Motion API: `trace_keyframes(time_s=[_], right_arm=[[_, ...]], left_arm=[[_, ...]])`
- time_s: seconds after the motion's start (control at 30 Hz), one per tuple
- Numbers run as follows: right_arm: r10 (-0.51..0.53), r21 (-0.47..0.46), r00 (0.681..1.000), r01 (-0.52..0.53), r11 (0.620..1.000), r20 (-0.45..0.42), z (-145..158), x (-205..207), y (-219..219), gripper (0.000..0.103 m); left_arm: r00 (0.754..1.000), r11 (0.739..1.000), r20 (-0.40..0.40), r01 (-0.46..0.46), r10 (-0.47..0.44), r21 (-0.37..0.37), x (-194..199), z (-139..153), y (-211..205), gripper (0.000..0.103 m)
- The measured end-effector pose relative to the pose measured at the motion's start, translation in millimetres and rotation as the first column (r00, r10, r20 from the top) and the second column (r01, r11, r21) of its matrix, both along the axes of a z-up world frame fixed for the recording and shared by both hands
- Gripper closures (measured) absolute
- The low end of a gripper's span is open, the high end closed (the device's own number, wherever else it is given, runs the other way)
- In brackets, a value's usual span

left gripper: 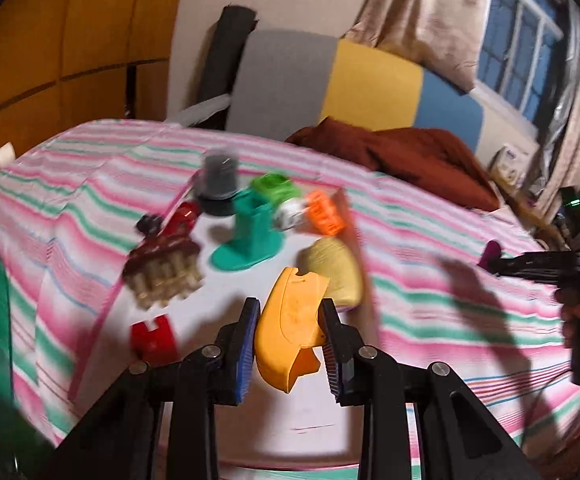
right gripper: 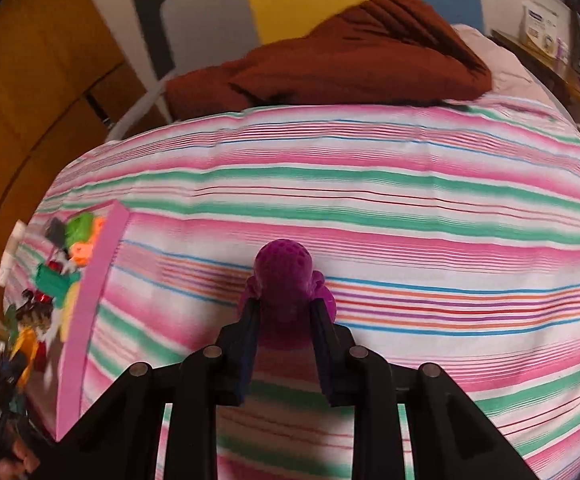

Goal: Organize rigid objects
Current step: 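Carry the orange piece onto the tray and open the left tool while the right tool carries the purple cup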

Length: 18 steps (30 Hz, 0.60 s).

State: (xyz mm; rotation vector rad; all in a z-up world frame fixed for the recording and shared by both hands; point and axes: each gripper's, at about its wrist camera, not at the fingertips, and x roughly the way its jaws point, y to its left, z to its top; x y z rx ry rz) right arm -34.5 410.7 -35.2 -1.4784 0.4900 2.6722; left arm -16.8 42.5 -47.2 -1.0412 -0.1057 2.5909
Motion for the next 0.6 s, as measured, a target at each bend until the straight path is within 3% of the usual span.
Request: trace_keyframes(time_s=[0.23, 0.3, 0.47, 0.6], right_arm=[[0.077, -0.008, 0.996, -0.078, 0.997, -0.046, 9, 6, -37, 0.078], [0.093, -0.006, 0.994, -0.094, 0.996, -0.056, 10, 8, -46, 0.078], [0.150, -0.004, 0.986, -0.150, 0.989, -0.078, 13, 12, -68, 0.078], [0.194, -0.022, 0.976, -0.197, 0.980, -0.098, 18, 17, -87, 0.078]], left_arm=[[0.998, 0.999, 0.067, -0.019, 0.021, -0.029, -17, -18, -6, 0.073], [0.997, 0.999, 0.078, -0.020, 0.022, -0.038, -18, -21, -7, 0.068], [0.998, 1.000, 0.064, -0.019, 0.019, 0.005, -3, -16, -16, 0.030], [0.999, 1.000, 0.015, -0.030, 0.030, -0.008, 12, -7, -22, 0.012]])
